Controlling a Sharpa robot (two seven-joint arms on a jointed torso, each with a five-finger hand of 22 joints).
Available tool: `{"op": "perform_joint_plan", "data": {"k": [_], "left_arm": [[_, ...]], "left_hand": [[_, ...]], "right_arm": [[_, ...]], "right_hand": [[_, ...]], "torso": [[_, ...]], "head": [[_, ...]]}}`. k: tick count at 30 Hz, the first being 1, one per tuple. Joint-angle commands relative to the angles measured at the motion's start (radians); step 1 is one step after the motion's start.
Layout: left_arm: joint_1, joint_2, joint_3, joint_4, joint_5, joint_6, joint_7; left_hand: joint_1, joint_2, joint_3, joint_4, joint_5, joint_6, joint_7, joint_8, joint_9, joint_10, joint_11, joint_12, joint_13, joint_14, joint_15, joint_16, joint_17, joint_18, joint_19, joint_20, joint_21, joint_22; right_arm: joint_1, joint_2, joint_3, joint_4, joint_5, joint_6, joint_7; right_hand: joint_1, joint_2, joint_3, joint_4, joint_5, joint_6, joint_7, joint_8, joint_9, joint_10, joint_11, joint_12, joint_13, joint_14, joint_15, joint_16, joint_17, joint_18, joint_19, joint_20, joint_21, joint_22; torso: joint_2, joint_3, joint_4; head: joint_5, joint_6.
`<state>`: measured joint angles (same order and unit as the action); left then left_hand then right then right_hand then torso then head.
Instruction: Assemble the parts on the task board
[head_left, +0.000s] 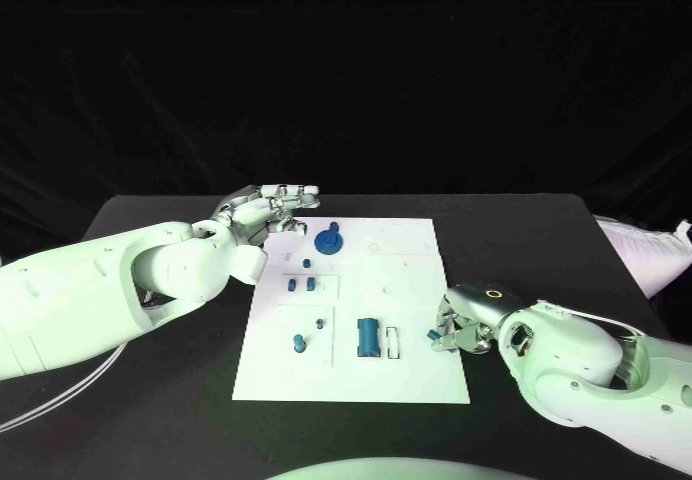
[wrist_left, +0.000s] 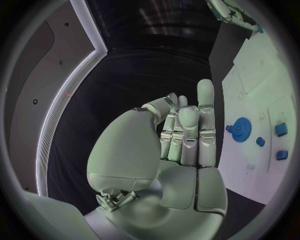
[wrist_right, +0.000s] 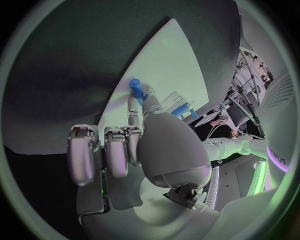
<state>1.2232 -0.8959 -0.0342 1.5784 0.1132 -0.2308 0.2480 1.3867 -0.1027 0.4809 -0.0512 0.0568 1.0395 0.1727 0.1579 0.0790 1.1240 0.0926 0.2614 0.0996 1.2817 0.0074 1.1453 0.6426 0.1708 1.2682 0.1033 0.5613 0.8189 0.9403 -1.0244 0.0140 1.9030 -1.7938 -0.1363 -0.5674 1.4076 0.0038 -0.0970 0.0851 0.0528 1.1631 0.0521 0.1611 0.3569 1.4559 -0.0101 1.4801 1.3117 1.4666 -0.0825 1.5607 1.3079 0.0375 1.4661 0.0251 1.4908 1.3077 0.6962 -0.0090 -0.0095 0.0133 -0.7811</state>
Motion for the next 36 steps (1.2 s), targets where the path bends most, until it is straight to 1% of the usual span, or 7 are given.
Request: {"op": "perform_joint_plan", "data": {"k": [1, 6, 11, 15, 21, 28, 36], "left_arm": [[0.001, 0.001, 0.0, 0.002, -0.003, 0.016, 0.003], [0.001, 0.001, 0.0, 0.003, -0.004, 0.017, 0.003], [0.001, 0.001, 0.0, 0.003, -0.007, 0.016, 0.004], [0.001, 0.001, 0.0, 0.003, -0.007, 0.016, 0.004], [0.001, 0.001, 0.0, 0.004, -0.008, 0.015, 0.003], [0.001, 0.002, 0.0, 0.005, -0.008, 0.015, 0.004], [0.001, 0.002, 0.0, 0.008, -0.008, 0.015, 0.004]], "left_hand": [[-0.008, 0.004, -0.003, -0.002, -0.002, -0.009, 0.0, 0.003, -0.001, -0.008, 0.002, 0.002, -0.001, -0.009, -0.001, 0.0, -0.001, 0.011, -0.003, 0.0, -0.006, -0.001], [-0.008, 0.004, -0.003, -0.002, -0.002, -0.009, 0.0, 0.003, -0.001, -0.008, 0.002, 0.002, -0.001, -0.009, -0.001, 0.0, -0.001, 0.011, -0.003, 0.0, -0.006, -0.001], [-0.008, 0.004, -0.003, -0.002, -0.002, -0.009, 0.0, 0.004, -0.001, -0.008, 0.002, 0.003, -0.001, -0.009, -0.001, 0.0, -0.001, 0.011, -0.003, 0.0, -0.006, -0.001], [-0.008, 0.004, -0.003, -0.002, -0.002, -0.009, 0.0, 0.004, -0.001, -0.009, 0.002, 0.003, -0.001, -0.01, -0.001, 0.0, -0.001, 0.011, -0.003, 0.0, -0.007, -0.001], [-0.008, 0.004, -0.003, -0.002, -0.002, -0.009, 0.0, 0.004, -0.001, -0.009, 0.002, 0.003, -0.001, -0.01, -0.001, 0.0, -0.001, 0.011, -0.003, 0.0, -0.007, -0.001], [-0.008, 0.004, -0.003, -0.002, -0.002, -0.009, 0.0, 0.004, -0.001, -0.009, 0.002, 0.003, -0.001, -0.01, -0.001, 0.0, -0.001, 0.011, -0.003, 0.0, -0.007, -0.001], [-0.008, 0.004, -0.003, -0.002, -0.002, -0.009, 0.0, 0.004, -0.001, -0.009, 0.002, 0.003, -0.001, -0.01, -0.001, 0.0, -0.001, 0.011, -0.003, 0.0, -0.007, -0.001]], "right_arm": [[-0.013, 0.007, -0.011, -0.014, -0.081, 0.109, -0.013], [-0.014, 0.012, -0.011, -0.015, -0.086, 0.095, -0.014], [-0.014, 0.012, -0.011, -0.008, -0.051, 0.045, -0.016], [-0.014, 0.006, -0.01, 0.008, 0.006, -0.023, -0.017], [-0.01, -0.003, -0.005, 0.031, 0.098, -0.111, -0.02], [-0.005, -0.005, -0.003, 0.051, 0.218, -0.221, -0.023], [-0.004, 0.006, -0.002, 0.064, 0.319, -0.27, -0.023]], "right_hand": [[0.061, 0.04, 0.026, -0.014, -0.002, 0.005, -0.001, -0.007, -0.007, 0.086, -0.015, -0.005, 0.218, 0.102, -0.007, 0.004, 0.253, -0.011, 0.057, -0.006, 0.002, 0.161], [0.084, 0.066, 0.068, -0.03, 0.004, 0.005, -0.002, -0.016, -0.012, 0.086, -0.016, -0.005, 0.218, 0.102, -0.007, 0.004, 0.254, -0.011, 0.057, -0.007, 0.003, 0.163], [0.09, 0.08, 0.13, -0.051, 0.05, -0.002, 0.002, -0.026, -0.012, 0.085, -0.014, -0.007, 0.218, 0.102, -0.005, 0.005, 0.254, -0.011, 0.058, -0.007, 0.003, 0.164], [0.061, 0.062, 0.198, -0.066, 0.104, -0.006, 0.008, -0.03, -0.007, 0.085, -0.009, -0.009, 0.217, 0.102, -0.001, 0.005, 0.255, -0.011, 0.058, -0.004, 0.003, 0.164], [-0.003, 0.032, 0.299, -0.064, 0.131, -0.005, 0.006, -0.034, 0.001, 0.085, -0.011, -0.011, 0.217, 0.103, -0.001, 0.006, 0.257, -0.011, 0.058, -0.001, 0.002, 0.164], [-0.071, -0.005, 0.379, -0.048, 0.141, -0.002, 0.004, -0.037, 0.008, 0.087, -0.011, -0.009, 0.218, 0.103, -0.002, 0.007, 0.258, -0.011, 0.059, -0.002, 0.003, 0.165], [-0.112, -0.026, 0.417, -0.035, 0.142, 0.004, 0.003, -0.037, 0.012, 0.09, -0.012, -0.001, 0.222, 0.104, -0.003, 0.01, 0.262, -0.012, 0.061, -0.003, 0.005, 0.168]], "torso": [[0.0, -0.0004, 0.0003], [0.0, -0.0004, 0.0008], [0.0, 0.0001, -0.0004], [0.0, -0.0002, 0.0], [-0.001, -0.0013, 0.0004], [0.0, -0.0007, 0.001], [0.0, -0.0013, -0.0002]], "head": [[0.0, 0.0], [0.002, -0.001], [0.005, 0.0], [0.006, 0.001], [0.006, 0.001], [0.006, 0.001], [0.004, 0.0]]}}
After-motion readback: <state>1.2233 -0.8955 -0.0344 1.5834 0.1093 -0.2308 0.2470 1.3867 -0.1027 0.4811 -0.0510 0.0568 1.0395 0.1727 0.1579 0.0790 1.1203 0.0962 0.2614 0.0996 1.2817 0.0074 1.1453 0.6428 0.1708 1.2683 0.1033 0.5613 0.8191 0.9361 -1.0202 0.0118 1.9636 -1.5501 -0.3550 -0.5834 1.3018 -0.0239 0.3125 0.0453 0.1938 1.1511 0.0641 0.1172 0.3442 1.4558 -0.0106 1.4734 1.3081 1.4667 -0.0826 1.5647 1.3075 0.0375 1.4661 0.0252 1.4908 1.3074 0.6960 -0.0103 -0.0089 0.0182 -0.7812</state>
